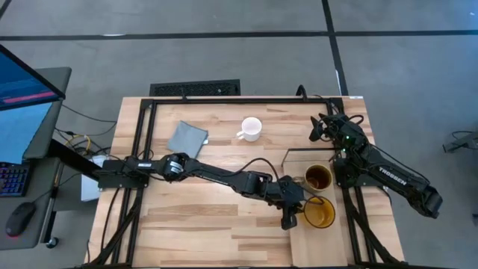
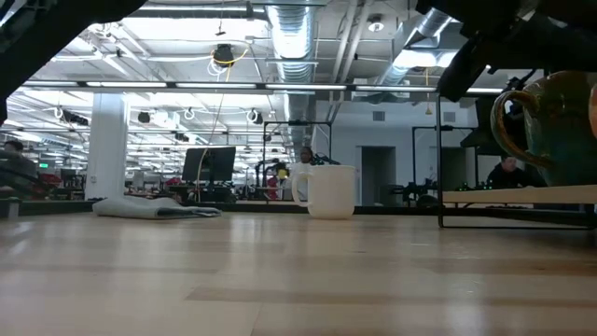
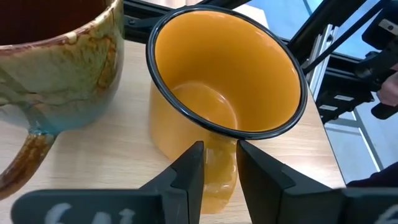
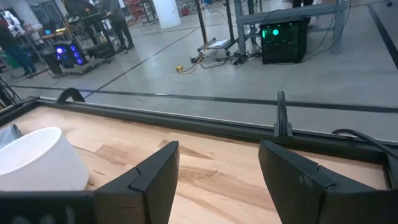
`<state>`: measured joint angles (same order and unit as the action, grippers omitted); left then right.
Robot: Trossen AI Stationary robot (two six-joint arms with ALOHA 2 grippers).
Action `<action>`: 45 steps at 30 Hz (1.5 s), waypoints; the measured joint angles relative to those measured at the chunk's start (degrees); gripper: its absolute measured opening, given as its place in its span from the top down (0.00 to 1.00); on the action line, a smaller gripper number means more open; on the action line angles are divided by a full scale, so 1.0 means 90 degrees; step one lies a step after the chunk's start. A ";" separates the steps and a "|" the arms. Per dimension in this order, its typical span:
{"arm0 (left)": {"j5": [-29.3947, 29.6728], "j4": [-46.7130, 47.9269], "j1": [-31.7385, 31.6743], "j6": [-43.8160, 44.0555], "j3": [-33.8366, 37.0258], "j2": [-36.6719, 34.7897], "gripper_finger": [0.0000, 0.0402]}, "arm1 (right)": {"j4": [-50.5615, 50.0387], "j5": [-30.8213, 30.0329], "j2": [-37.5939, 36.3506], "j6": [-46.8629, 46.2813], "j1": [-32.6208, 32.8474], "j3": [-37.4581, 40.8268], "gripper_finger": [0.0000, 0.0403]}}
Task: Stack small to large cups/mugs on shelf
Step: Put the yellow mug on the shelf
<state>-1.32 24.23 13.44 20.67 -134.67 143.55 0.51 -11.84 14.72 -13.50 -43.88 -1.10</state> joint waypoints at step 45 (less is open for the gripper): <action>-0.0293 0.0571 -0.0213 0.0442 -0.0039 -0.0036 0.79 | 0.0000 0.0000 0.0000 0.0051 -0.0002 0.0000 0.39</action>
<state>-3.95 29.36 11.53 24.64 -135.02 143.22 0.51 -11.84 14.72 -13.04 -43.90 -1.10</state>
